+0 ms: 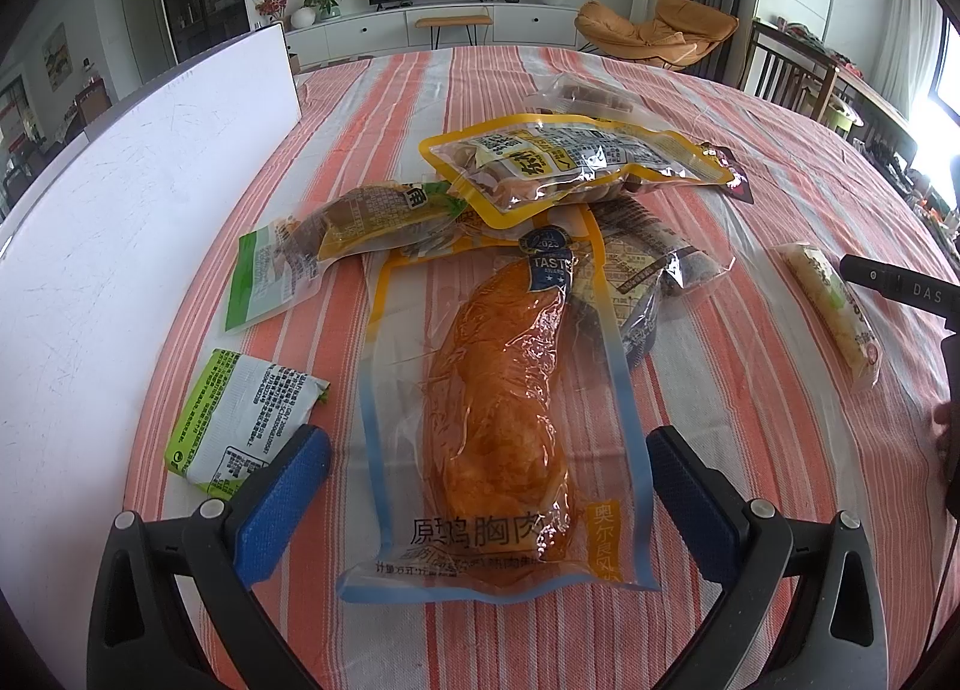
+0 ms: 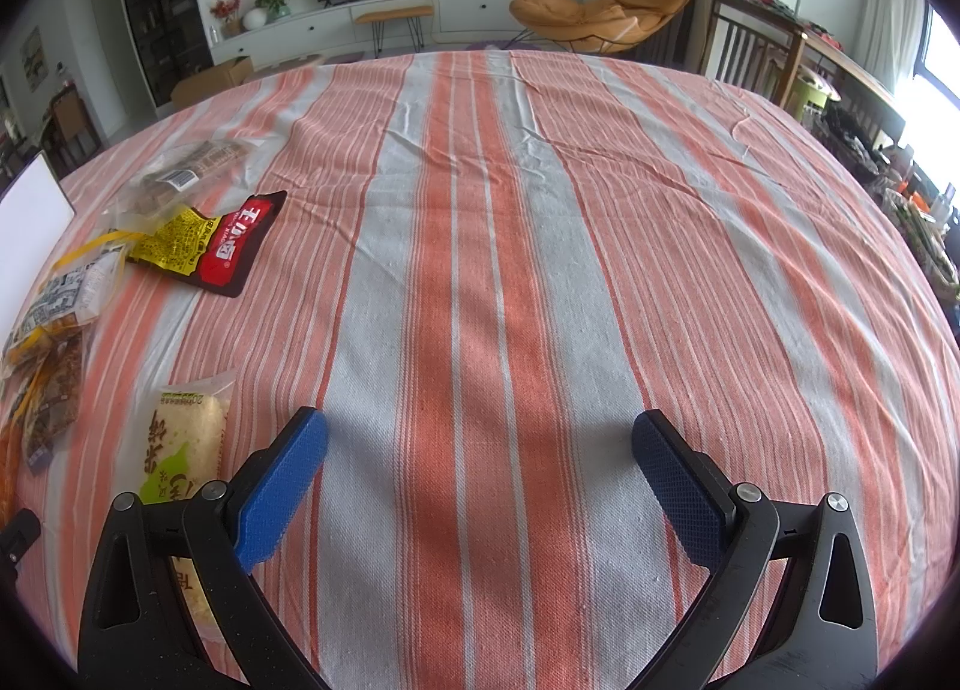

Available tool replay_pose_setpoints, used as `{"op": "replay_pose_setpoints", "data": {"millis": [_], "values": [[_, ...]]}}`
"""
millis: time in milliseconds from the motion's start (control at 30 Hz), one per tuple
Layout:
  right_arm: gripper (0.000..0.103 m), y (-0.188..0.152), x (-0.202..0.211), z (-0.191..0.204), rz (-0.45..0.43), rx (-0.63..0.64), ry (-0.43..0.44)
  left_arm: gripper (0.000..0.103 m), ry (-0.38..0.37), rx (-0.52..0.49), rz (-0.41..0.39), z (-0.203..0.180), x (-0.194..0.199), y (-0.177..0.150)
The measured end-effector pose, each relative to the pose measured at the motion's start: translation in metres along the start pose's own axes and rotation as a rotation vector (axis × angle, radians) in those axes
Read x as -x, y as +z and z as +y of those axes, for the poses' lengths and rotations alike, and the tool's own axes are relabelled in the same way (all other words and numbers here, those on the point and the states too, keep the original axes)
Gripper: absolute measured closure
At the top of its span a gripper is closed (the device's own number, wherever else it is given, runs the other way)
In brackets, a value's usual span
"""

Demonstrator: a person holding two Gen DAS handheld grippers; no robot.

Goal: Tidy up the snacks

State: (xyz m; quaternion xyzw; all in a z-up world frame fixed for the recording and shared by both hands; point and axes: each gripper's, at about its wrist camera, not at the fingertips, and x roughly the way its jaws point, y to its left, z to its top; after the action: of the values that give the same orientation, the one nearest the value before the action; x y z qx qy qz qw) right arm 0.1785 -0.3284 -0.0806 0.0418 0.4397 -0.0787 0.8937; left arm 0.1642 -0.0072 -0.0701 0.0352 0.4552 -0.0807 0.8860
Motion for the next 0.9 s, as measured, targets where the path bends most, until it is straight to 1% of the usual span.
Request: {"op": "replay_pose_setpoints", "data": {"millis": [433,600,667,833,900], "values": [[0.0,-0.001,0.002,-0.001,0.0,0.001,0.007,0.0,0.001,0.0,0.0,0.0,0.0,0.0],[0.001,-0.021,0.018,-0.008,0.025,0.035,0.026,0.0,0.001,0.001,0.0,0.0,0.0,0.0],[0.0,-0.034,0.026,-0.011,-0.001,0.048,0.034,0.0,0.001,0.001,0.0,0.0,0.0,0.0],[0.0,-0.037,0.028,-0.012,0.0,0.046,0.034,0.0,0.002,-0.002,-0.001,0.0,0.0,-0.001],[0.0,-0.037,0.028,-0.012,0.001,0.046,0.035,0.0,-0.001,-0.015,0.01,-0.002,0.0,0.004]]}}
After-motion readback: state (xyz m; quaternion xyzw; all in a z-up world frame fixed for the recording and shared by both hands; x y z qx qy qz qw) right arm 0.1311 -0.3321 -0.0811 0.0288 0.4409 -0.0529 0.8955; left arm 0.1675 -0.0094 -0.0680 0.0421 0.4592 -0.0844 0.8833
